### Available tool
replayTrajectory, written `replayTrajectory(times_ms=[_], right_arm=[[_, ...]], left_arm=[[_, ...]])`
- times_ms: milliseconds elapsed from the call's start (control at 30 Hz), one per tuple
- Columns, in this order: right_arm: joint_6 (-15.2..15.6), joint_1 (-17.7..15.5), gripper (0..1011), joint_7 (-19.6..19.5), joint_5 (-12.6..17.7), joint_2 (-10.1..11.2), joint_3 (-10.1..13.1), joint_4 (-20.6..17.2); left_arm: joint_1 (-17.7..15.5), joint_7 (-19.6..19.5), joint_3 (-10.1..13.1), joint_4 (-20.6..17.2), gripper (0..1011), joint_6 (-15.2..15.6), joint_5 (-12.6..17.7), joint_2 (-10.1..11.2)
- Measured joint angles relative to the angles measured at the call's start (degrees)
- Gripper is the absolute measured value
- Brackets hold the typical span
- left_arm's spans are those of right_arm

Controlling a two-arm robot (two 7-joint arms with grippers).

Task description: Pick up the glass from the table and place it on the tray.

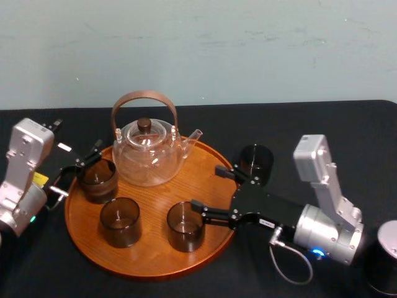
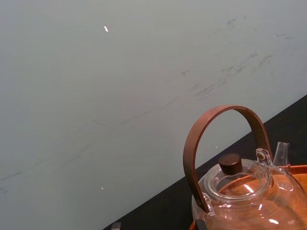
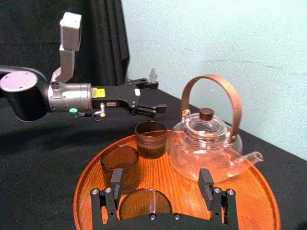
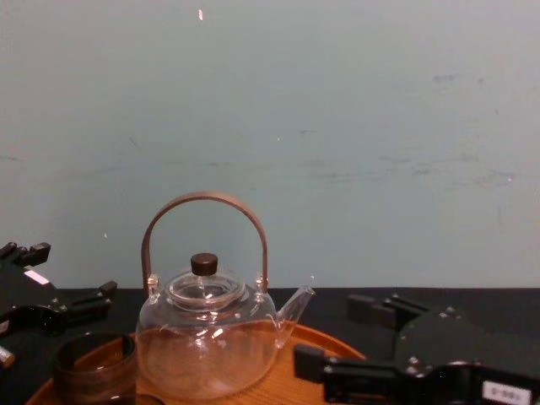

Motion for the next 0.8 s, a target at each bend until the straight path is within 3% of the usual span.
replayTrajectory(times_ms=[367,800], right_arm=[[-0.7,-2.9,1002,-2.2,3.0,2.3,4.3,-0.8],[-0.5,-5.1,1002,-6.6,4.3,3.1,10.7,2.5]], left_arm=[[0.0,0.0,0.0,0.0,1002,0.0,0.0,0.0],[0.0,0.0,0.0,0.0,1001,0.0,0.0,0.0]])
